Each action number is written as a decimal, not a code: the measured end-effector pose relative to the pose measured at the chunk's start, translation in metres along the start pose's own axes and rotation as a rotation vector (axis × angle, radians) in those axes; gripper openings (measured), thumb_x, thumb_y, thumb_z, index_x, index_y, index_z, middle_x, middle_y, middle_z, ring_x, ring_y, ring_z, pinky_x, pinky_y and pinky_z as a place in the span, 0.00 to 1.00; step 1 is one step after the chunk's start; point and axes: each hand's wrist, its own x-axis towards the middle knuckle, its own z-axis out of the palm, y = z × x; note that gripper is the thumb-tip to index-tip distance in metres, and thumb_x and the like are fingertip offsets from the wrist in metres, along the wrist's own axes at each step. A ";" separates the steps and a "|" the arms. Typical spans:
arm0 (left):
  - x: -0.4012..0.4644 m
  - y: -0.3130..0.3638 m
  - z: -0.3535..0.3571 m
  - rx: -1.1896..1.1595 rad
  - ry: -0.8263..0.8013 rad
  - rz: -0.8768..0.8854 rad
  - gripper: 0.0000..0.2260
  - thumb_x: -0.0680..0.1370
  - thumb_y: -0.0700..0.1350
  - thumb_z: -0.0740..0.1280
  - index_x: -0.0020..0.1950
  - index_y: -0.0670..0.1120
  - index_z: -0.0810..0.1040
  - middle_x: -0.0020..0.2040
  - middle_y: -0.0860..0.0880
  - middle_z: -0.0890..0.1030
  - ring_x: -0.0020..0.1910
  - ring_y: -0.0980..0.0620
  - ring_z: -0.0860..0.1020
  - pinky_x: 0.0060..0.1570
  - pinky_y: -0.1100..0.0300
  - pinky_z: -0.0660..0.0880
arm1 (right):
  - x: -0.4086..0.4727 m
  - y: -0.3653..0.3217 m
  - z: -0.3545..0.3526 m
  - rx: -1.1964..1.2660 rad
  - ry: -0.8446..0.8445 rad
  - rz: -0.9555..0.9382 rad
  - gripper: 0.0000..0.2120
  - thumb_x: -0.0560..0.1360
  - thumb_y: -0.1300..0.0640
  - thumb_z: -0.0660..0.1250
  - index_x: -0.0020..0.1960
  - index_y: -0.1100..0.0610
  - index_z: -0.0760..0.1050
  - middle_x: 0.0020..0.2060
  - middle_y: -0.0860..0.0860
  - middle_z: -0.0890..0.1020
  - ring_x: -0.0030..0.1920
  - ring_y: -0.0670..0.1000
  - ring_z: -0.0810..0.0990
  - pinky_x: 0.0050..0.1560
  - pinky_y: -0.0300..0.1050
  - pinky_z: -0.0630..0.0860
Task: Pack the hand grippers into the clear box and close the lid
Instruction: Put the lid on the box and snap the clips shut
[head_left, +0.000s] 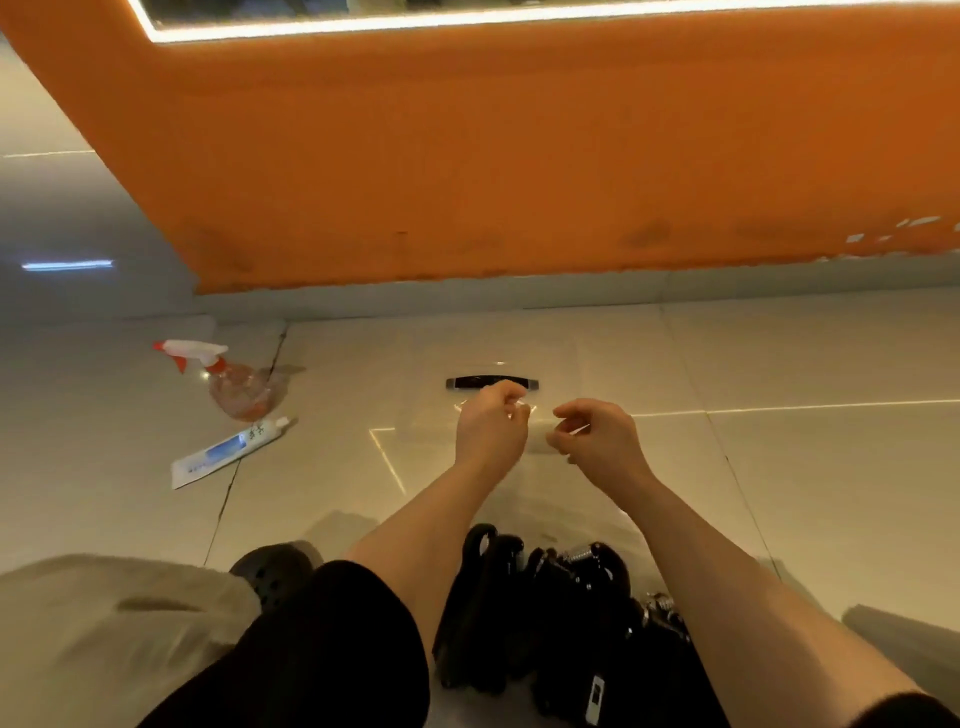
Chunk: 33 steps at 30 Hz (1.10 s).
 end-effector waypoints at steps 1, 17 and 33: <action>0.013 -0.002 0.005 0.048 -0.022 0.012 0.13 0.78 0.41 0.63 0.62 0.45 0.76 0.58 0.47 0.79 0.57 0.49 0.77 0.60 0.55 0.74 | 0.012 0.005 -0.001 -0.016 0.000 0.013 0.12 0.67 0.64 0.74 0.50 0.59 0.80 0.40 0.55 0.82 0.40 0.54 0.80 0.46 0.52 0.80; 0.171 -0.095 0.064 0.511 -0.191 0.102 0.23 0.74 0.37 0.65 0.69 0.47 0.71 0.67 0.47 0.71 0.65 0.46 0.69 0.63 0.54 0.69 | 0.165 0.085 0.065 -0.131 -0.102 0.165 0.23 0.68 0.62 0.72 0.62 0.58 0.75 0.54 0.56 0.78 0.50 0.53 0.78 0.55 0.46 0.74; 0.200 -0.135 0.070 0.629 -0.158 -0.035 0.12 0.73 0.46 0.69 0.56 0.51 0.74 0.64 0.47 0.64 0.68 0.46 0.62 0.72 0.39 0.54 | 0.193 0.093 0.087 -0.504 -0.073 0.088 0.37 0.69 0.51 0.73 0.74 0.49 0.61 0.69 0.57 0.64 0.70 0.58 0.63 0.69 0.51 0.63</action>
